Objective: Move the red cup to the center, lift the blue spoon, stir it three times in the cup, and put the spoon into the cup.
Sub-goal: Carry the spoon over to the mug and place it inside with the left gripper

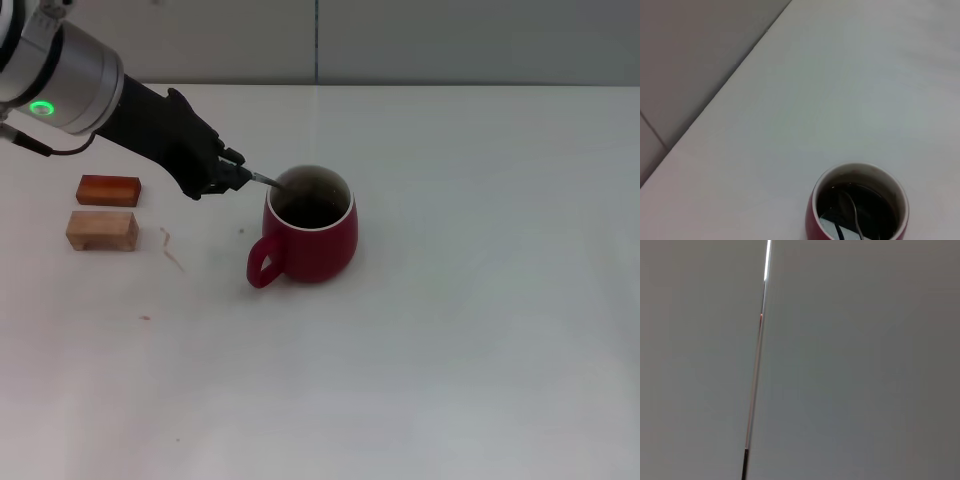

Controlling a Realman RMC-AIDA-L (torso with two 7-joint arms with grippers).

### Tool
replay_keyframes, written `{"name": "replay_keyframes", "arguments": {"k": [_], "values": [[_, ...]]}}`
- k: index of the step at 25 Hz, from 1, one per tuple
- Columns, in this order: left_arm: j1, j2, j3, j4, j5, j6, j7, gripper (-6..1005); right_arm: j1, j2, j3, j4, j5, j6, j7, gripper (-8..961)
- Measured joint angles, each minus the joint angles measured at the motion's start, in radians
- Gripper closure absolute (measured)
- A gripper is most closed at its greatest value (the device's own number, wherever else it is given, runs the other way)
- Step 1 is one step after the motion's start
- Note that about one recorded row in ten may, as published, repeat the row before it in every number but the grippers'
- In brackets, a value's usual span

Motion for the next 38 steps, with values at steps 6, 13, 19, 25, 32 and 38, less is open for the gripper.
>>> {"name": "replay_keyframes", "arguments": {"k": [6,13,19,25,32,38], "values": [[-0.01,0.0,0.026,0.001,0.004,0.004,0.004,856,-0.001,0.0,0.0,0.0,0.0,0.0,0.0,291],[-0.024,-0.002,0.072,0.002,0.022,-0.012,0.001,856,-0.002,0.0,0.0,0.0,0.0,0.0,0.0,292],[-0.028,-0.003,0.119,0.002,0.046,-0.049,-0.004,856,-0.004,0.0,0.0,-0.001,0.0,0.0,0.0,291],[-0.027,-0.005,0.163,0.001,0.07,-0.073,-0.004,856,-0.007,0.0,0.0,-0.001,0.0,-0.001,0.0,290],[-0.031,-0.005,0.172,-0.001,0.088,-0.08,0.002,856,-0.011,0.0,0.0,0.0,0.0,-0.01,0.0,291],[-0.026,-0.004,0.177,-0.003,0.112,-0.084,0.006,856,-0.014,0.0,0.0,0.0,0.0,-0.011,0.0,292]]}}
